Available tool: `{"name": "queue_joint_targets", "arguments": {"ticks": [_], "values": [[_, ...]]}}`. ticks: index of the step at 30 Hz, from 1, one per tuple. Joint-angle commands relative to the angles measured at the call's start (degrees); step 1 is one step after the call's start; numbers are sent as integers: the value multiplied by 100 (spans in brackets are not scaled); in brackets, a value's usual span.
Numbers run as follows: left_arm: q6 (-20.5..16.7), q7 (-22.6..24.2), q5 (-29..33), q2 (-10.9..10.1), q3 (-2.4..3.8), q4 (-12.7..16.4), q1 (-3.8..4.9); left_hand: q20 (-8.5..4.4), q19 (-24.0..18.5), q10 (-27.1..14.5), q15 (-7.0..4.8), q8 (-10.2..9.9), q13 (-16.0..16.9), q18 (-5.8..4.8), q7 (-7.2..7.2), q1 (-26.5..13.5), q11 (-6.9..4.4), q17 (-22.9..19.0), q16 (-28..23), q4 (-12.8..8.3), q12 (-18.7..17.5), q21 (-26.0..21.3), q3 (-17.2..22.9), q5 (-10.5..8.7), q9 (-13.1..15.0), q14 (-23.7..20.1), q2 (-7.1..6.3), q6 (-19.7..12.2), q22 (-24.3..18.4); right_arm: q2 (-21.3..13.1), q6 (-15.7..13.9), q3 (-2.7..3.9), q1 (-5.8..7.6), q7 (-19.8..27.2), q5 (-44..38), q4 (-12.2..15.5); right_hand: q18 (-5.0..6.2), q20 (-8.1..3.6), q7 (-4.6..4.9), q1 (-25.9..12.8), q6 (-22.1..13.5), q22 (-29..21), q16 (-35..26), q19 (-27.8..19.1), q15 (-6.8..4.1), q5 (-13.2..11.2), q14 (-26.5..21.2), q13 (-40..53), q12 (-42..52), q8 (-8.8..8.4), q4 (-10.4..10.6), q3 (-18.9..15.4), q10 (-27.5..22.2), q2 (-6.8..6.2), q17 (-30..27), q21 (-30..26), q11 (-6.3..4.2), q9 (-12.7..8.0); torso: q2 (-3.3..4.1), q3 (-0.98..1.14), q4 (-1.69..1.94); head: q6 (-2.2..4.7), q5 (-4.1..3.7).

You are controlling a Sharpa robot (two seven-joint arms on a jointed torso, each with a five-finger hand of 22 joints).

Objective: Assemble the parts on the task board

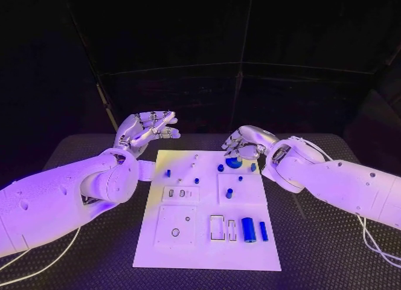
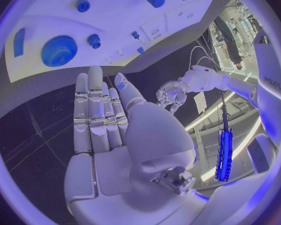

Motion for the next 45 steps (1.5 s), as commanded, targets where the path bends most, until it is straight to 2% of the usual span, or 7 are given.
{"name": "queue_joint_targets", "arguments": {"ticks": [1,6,8,12,18,33,45], "values": [[190,-41,-99,-32,7,108,-12,7,42,25,11,-36,-6,68,-7,70,0,9,5,-40,-37,23,-13,-9,-11,34,-4,39,8,48,453,6,30,-614,-1168,29,103,-127,-66,-179,199,359,939,231,-87,59,298,7,-120,-134,-21,-6,67,-164,635,649,-65,-8,167,-29,44,3,-14],[223,-61,-102,-66,8,205,-35,4,52,27,10,-47,-7,66,-6,73,1,19,-5,-49,-52,29,-24,-9,-15,35,-6,42,11,107,571,7,41,-733,-1442,41,108,-128,-84,-254,130,553,1683,305,-78,65,298,13,-114,-185,-16,26,-91,-181,1098,995,-44,-13,265,-41,64,-20,-33],[231,-69,-103,-74,8,227,-40,4,55,27,11,-50,-8,66,-6,73,2,21,-7,-50,-55,30,-26,-9,-16,35,-6,42,11,124,629,7,44,-759,-1505,48,108,-125,-93,-282,100,701,2678,333,-78,68,269,16,-103,-165,-19,63,-116,-186,1982,1249,-30,-3,292,-45,70,-20,-47],[239,-87,-104,-80,8,254,-45,3,61,26,12,-61,-9,64,-2,71,4,30,-16,-55,-70,34,-38,-9,-21,35,-7,41,12,154,750,7,50,-787,-1575,58,110,-111,-97,-308,60,871,3758,320,-61,71,306,15,-103,-176,-19,121,-155,-190,3105,1532,-31,-7,325,-50,71,-6,-47],[247,-110,-105,-78,10,269,-48,1,66,25,13,-74,-10,62,6,74,8,40,-25,-62,-85,37,-46,-9,-24,37,-4,41,14,196,929,7,58,-820,-1616,34,112,-98,-100,-334,21,948,4098,273,-50,45,279,12,-110,-182,-13,145,-213,-207,3453,1657,-33,-10,369,-51,73,4,-53],[270,-140,-105,-109,12,280,-49,1,69,25,13,-79,-10,62,10,77,10,45,-28,-67,-92,39,-49,-10,-26,39,-3,42,14,325,1090,6,65,-868,-1652,-117,118,-104,-106,-302,86,1129,4950,258,-67,42,320,17,-91,-164,-19,334,-139,-95,4428,1965,-50,-3,376,-50,87,-38,-33],[295,-166,-105,-148,14,313,-48,1,74,18,17,-99,-12,59,22,82,18,60,-41,-78,-117,42,-61,-9,-31,42,2,38,15,386,1116,6,68,-862,-1668,-153,64,-142,-167,-297,447,1650,5461,364,-138,-184,303,34,-54,-93,-3,831,201,166,4981,2463,-141,17,394,-47,72,-66,-14]]}}
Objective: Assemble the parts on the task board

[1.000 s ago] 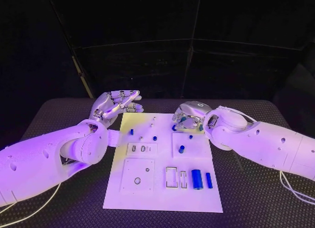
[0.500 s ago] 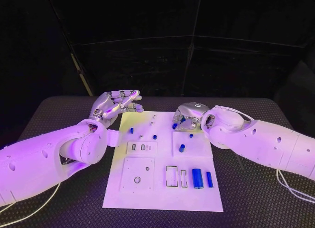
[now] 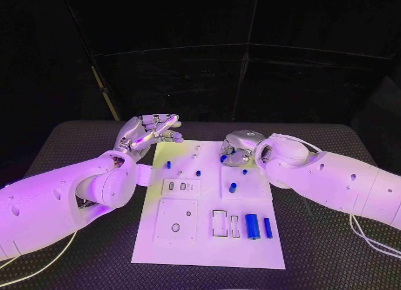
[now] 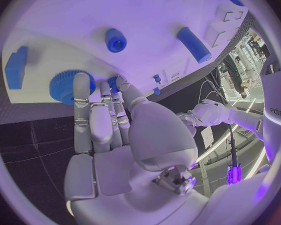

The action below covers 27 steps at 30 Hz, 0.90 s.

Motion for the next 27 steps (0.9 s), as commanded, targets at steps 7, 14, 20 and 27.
{"name": "queue_joint_targets", "arguments": {"ticks": [7,14,20,27], "values": [[93,-9,-36,-22,9,9,8,-3,39,11,21,-50,-10,59,32,39,25,24,-51,-39,-50,22,-25,-10,-14,45,4,32,10,-6,-276,-1,7,66,-66,77,52,-43,-77,25,294,189,141,45,-91,-230,234,33,47,99,14,385,261,147,114,196,-63,34,-1,3,-1,-18,-10],[99,-21,-36,-41,9,-1,8,-2,39,8,24,-60,-10,58,37,40,29,30,-57,-44,-61,22,-31,-10,-15,45,5,29,10,-32,-754,1,14,15,-67,183,43,-46,-72,-8,321,245,183,48,-95,-261,231,34,30,89,21,475,287,94,156,252,-65,31,0,2,2,18,2],[113,-32,-36,-44,9,-7,9,-2,39,7,24,-61,-10,58,37,42,30,32,-59,-46,-63,22,-32,-10,-16,45,5,29,10,133,-1039,2,157,-60,-61,53,41,-44,-65,-48,322,268,208,42,-89,-287,230,31,11,73,34,522,285,46,178,278,-63,26,9,1,17,50,7],[133,-50,-36,-35,9,-12,9,-1,38,7,26,-67,-10,57,38,46,31,36,-64,-52,-69,22,-36,-10,-16,43,4,29,9,465,-1060,2,258,-52,-29,-361,39,-40,-61,-86,312,290,230,37,-81,-299,228,24,-12,51,45,571,263,0,195,303,-55,20,17,-7,33,69,-8]]}}
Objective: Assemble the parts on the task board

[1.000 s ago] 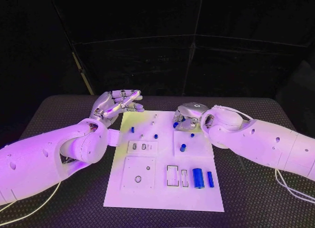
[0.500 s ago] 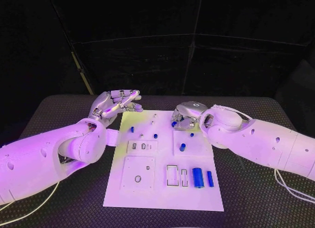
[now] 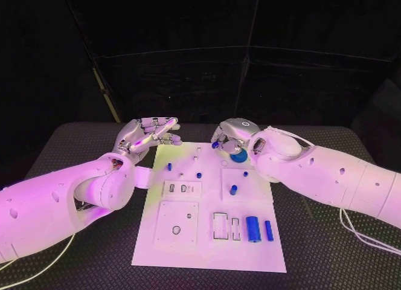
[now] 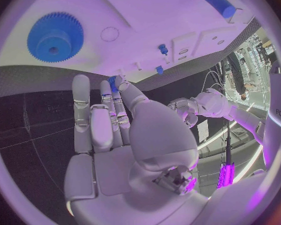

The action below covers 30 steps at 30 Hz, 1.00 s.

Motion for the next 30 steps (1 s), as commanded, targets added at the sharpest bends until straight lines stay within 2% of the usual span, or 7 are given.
{"name": "queue_joint_targets", "arguments": {"ticks": [1,4,9,14,15,23,30], "values": [[93,2,-32,10,7,1,8,-1,37,6,7,-25,-6,57,20,48,32,13,-27,-24,-35,22,-6,-10,-6,21,4,10,5,157,-219,1,46,-11,6,-197,38,-20,-48,-56,96,9,41,15,-38,-36,229,-4,-38,-31,19,52,14,-40,14,28,26,19,7,-6,12,-2,-12],[102,-3,-32,20,7,-2,9,-1,37,6,7,-26,-6,57,20,48,32,13,-28,-24,-35,21,-7,-10,-6,21,4,10,5,303,-179,1,73,17,35,-367,38,-18,-47,-66,93,12,46,12,-36,-42,228,-5,-41,-37,24,64,8,-48,18,32,28,18,14,-7,28,-1,5],[106,-9,-31,4,8,17,12,-1,37,6,7,-27,-6,57,21,48,32,14,-29,-25,-36,21,-7,-9,-7,21,5,10,5,541,-17,-1,139,101,78,-585,36,-16,-48,-84,88,25,58,12,-33,-50,229,-7,-47,-45,32,83,-3,-64,31,44,31,16,53,-25,72,28,22],[105,-13,-31,-8,10,34,22,0,35,6,9,-30,-5,56,21,48,33,16,-33,-26,-40,20,-10,-9,-7,18,6,11,4,731,191,-3,172,175,98,-739,34,-10,-49,-126,78,47,74,12,-28,-52,228,-11,-52,-60,53,108,-21,-96,43,64,35,13,85,-54,118,32,-6],[105,-13,-31,-9,11,36,23,0,35,6,9,-31,-5,56,21,48,33,17,-34,-27,-41,20,-11,-9,-7,17,6,11,4,755,226,-4,175,179,100,-758,34,-10,-49,-126,78,47,74,12,-28,-52,228,-11,-52,-60,53,108,-21,-96,43,64,35,13,84,-47,112,23,-1],[104,-16,-31,-13,13,39,36,0,35,6,9,-31,-5,56,21,48,33,17,-34,-27,-41,20,-11,-9,-7,17,6,11,4,866,507,-6,184,141,65,-903,35,-8,-49,-150,75,45,79,3,-25,-64,226,-11,-51,-67,67,122,-26,-112,41,66,36,12,90,-57,120,11,11],[104,-17,-32,-16,14,38,43,0,35,6,9,-31,-5,56,21,48,33,17,-34,-27,-41,20,-11,-9,-7,17,6,11,4,911,719,-8,186,99,15,-958,35,-6,-52,-174,77,50,85,-3,-23,-86,225,-10,-48,-70,83,137,-25,-129,42,73,36,13,89,-44,116,-27,12]]}}
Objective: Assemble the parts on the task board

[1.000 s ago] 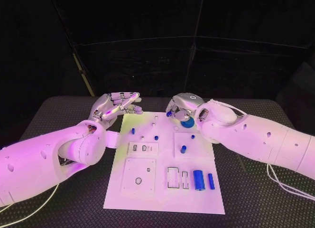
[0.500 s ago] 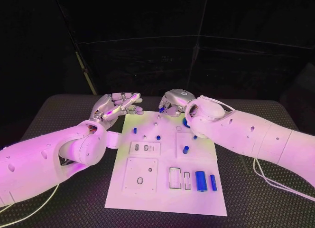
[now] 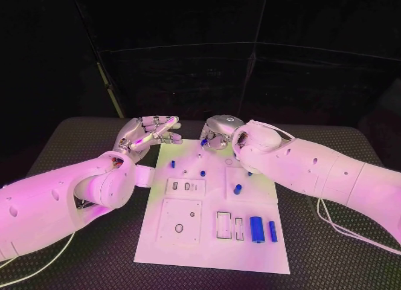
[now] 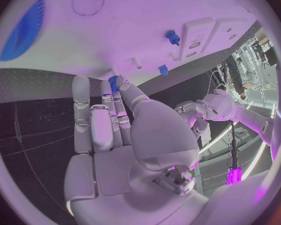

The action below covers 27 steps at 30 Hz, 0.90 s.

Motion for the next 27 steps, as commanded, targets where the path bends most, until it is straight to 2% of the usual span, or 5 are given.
{"name": "queue_joint_targets", "arguments": {"ticks": [1,19,27], "values": [[67,25,-29,-1,7,13,14,0,35,6,9,-31,-7,57,21,48,33,5,-35,-27,-18,20,-11,-9,-8,18,6,11,5,25,306,-3,6,-8,-57,-14,35,-6,-5,-62,59,1,31,-2,-24,-34,225,-5,-26,19,4,44,-2,-14,-1,28,14,13,-1,8,0,-16,-3],[71,20,-29,3,8,2,15,1,32,7,11,-37,-6,56,22,50,34,10,-43,-32,-24,18,-17,-9,-8,13,6,13,4,73,461,-7,6,-46,-93,-67,36,-4,-7,-86,58,1,26,-12,-23,-43,218,-5,-24,14,25,65,-4,-22,-23,32,13,13,7,6,3,-41,-9],[76,14,-29,-4,8,-2,15,1,32,7,11,-37,-6,56,22,50,34,10,-43,-32,-24,18,-17,-9,-8,13,6,13,4,62,432,-8,6,-83,-121,-59,37,-3,-6,-96,53,-3,27,-19,-23,-44,216,-5,-26,10,31,72,-10,-37,-26,31,15,12,7,3,2,-53,-2]]}}
